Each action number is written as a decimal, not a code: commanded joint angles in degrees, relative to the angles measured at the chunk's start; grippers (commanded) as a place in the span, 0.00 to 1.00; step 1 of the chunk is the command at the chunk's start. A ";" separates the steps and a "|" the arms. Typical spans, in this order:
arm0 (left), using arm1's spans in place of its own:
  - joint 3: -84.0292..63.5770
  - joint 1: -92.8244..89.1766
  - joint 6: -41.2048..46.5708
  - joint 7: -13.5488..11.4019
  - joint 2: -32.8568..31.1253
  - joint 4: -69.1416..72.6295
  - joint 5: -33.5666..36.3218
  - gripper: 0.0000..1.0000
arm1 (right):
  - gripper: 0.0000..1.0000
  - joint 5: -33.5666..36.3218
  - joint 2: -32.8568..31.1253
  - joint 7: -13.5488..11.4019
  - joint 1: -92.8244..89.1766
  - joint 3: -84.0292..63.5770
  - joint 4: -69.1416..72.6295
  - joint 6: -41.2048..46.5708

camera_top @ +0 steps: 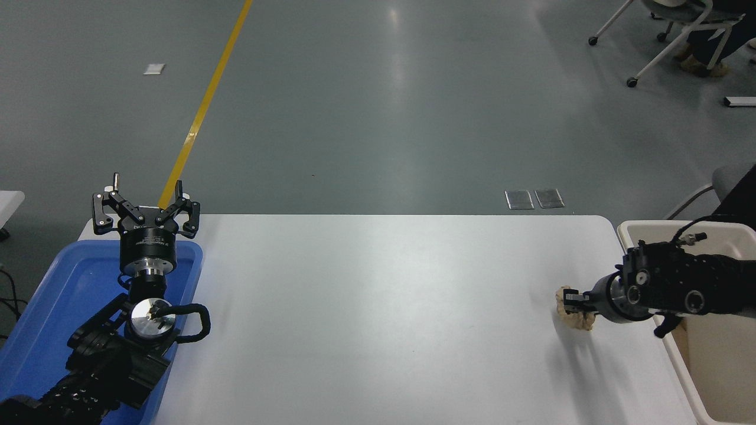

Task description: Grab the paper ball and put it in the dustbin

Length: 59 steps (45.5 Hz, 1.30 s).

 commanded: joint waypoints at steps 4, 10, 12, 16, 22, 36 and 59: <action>0.00 -0.03 0.00 0.01 0.00 0.00 0.06 0.99 | 0.00 0.17 -11.07 0.06 27.23 -14.66 14.29 6.58; 0.00 -0.03 0.00 0.01 0.00 0.00 0.06 0.99 | 0.00 0.96 -12.56 0.06 43.06 -21.61 20.01 12.56; 0.00 -0.03 0.00 0.01 0.00 0.00 0.06 0.99 | 0.00 1.49 -12.57 0.06 47.89 -23.54 21.41 14.32; 0.00 -0.03 0.00 0.01 0.00 0.00 0.06 0.99 | 0.00 2.02 -12.39 0.06 56.16 -26.27 22.83 17.92; 0.00 -0.03 0.00 0.01 0.00 0.00 0.06 0.99 | 0.00 2.02 -11.95 0.06 63.55 -27.24 22.83 23.46; 0.00 -0.03 0.00 0.01 0.00 0.00 0.06 0.99 | 0.00 2.19 -11.34 0.06 66.90 -34.44 19.76 25.05; 0.00 0.05 0.00 0.01 0.00 0.00 -0.03 0.99 | 0.00 2.37 -23.20 4.27 28.34 -31.21 -17.15 4.24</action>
